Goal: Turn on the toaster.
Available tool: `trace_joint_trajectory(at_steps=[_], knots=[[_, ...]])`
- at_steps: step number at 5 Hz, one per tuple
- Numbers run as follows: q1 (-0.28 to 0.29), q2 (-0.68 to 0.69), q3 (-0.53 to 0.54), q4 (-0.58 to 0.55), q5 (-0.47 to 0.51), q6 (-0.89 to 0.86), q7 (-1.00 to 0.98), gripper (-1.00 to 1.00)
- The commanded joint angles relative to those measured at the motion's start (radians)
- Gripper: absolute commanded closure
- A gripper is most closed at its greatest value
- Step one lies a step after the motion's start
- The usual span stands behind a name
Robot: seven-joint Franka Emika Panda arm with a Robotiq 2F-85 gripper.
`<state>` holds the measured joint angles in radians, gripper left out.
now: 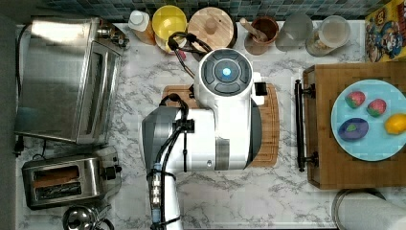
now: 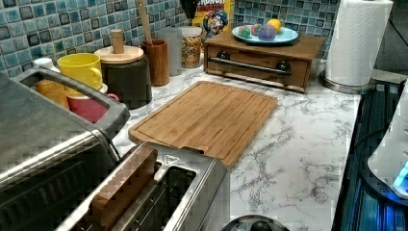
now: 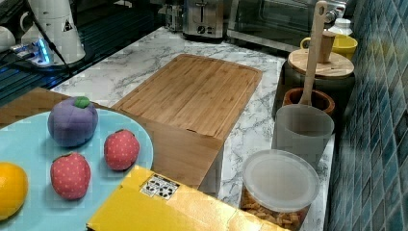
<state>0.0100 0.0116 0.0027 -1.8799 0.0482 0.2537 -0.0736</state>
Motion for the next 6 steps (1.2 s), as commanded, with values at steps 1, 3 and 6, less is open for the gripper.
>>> trace_joint_trajectory(at_steps=[1,3,6], knots=[[0.003,-0.006,0.007,-0.025,0.085,0.004,-0.186,1.00],[0.082,-0.074,0.102,-0.121,0.074,0.106,-0.328,1.00],[0.153,-0.205,0.221,-0.260,0.156,0.122,-0.413,1.00]])
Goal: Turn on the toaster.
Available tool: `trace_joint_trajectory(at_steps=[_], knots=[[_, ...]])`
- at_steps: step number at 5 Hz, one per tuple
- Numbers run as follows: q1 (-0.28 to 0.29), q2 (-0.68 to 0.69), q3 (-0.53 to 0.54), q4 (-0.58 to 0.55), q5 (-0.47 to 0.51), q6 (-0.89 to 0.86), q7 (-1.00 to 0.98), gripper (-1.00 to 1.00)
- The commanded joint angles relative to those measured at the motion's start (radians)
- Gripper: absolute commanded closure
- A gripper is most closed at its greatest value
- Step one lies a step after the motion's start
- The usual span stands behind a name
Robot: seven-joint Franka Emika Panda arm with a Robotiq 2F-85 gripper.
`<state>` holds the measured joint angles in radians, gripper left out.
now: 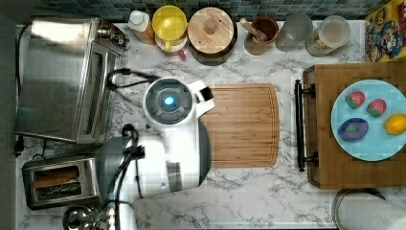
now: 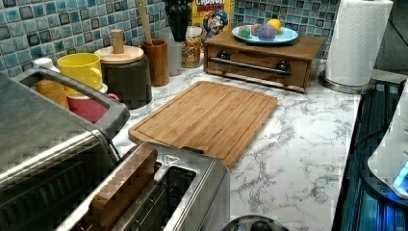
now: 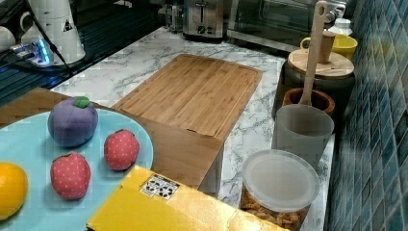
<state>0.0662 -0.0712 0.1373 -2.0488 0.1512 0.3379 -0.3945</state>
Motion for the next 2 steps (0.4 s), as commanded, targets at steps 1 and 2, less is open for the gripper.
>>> trace_joint_trajectory(at_steps=[1,2], knots=[[0.103,-0.125,0.095,-0.151,0.089,0.082,-0.166,1.00],[0.127,-0.135,0.129,-0.201,0.075,0.107,-0.169,1.00]])
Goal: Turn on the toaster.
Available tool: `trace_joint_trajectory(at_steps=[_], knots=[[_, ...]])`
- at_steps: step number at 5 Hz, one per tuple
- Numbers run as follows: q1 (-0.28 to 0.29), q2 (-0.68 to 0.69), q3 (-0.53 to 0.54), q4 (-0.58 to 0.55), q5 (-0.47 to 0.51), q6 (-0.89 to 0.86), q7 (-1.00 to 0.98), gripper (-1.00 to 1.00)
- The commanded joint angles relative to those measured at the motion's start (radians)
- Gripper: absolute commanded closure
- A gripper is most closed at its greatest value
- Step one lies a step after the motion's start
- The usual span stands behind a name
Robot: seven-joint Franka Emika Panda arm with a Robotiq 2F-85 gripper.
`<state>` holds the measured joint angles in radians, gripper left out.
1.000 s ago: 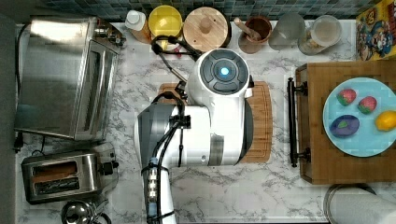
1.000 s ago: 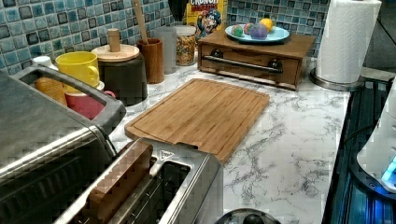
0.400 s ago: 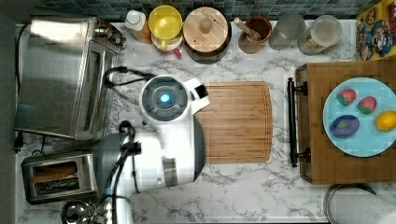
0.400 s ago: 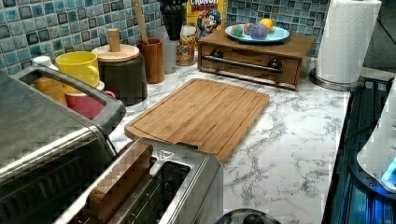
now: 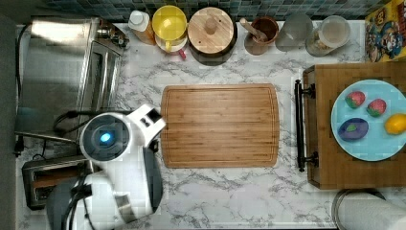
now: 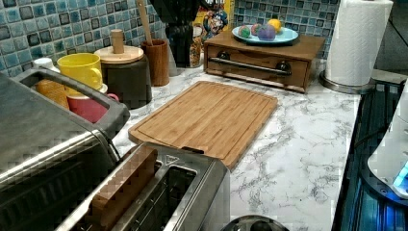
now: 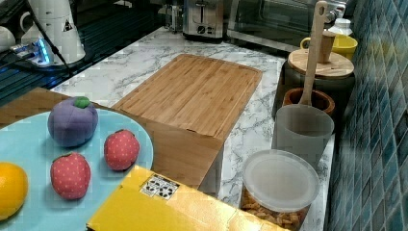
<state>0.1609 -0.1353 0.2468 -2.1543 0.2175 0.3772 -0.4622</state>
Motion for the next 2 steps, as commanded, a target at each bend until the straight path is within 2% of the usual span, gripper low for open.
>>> trace_joint_trajectory(at_steps=[1,2], knots=[[0.041,-0.072,0.032,-0.133,0.015,0.073,-0.092,1.00],[0.061,-0.086,0.041,-0.169,0.047,0.104,-0.119,1.00]])
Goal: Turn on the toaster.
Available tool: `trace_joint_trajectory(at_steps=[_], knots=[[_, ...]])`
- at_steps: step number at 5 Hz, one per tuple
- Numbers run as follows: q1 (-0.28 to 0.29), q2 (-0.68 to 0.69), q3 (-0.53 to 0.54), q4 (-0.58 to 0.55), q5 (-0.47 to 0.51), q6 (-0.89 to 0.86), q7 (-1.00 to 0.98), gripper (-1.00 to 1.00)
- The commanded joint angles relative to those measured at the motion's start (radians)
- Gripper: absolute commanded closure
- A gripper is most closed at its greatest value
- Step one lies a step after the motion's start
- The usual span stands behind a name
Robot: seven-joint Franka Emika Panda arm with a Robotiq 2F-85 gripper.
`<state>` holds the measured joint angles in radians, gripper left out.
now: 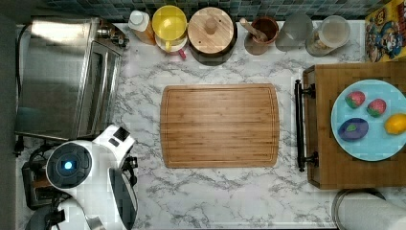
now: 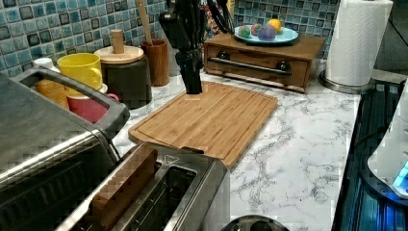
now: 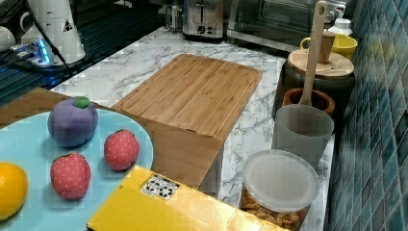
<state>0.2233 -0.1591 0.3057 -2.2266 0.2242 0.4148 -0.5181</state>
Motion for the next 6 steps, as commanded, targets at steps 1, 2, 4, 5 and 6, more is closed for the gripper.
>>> trace_joint_trajectory(at_steps=[1,2,4,5,6], knots=[[0.028,-0.096,-0.008,-0.141,0.115,0.137,-0.131,1.00],[0.067,-0.150,-0.005,-0.187,0.203,0.213,-0.194,1.00],[0.066,-0.072,-0.011,-0.134,0.230,0.205,-0.222,1.00],[0.069,-0.053,-0.007,-0.128,0.239,0.239,-0.228,1.00],[0.082,-0.027,-0.035,-0.108,0.264,0.250,-0.217,1.00]])
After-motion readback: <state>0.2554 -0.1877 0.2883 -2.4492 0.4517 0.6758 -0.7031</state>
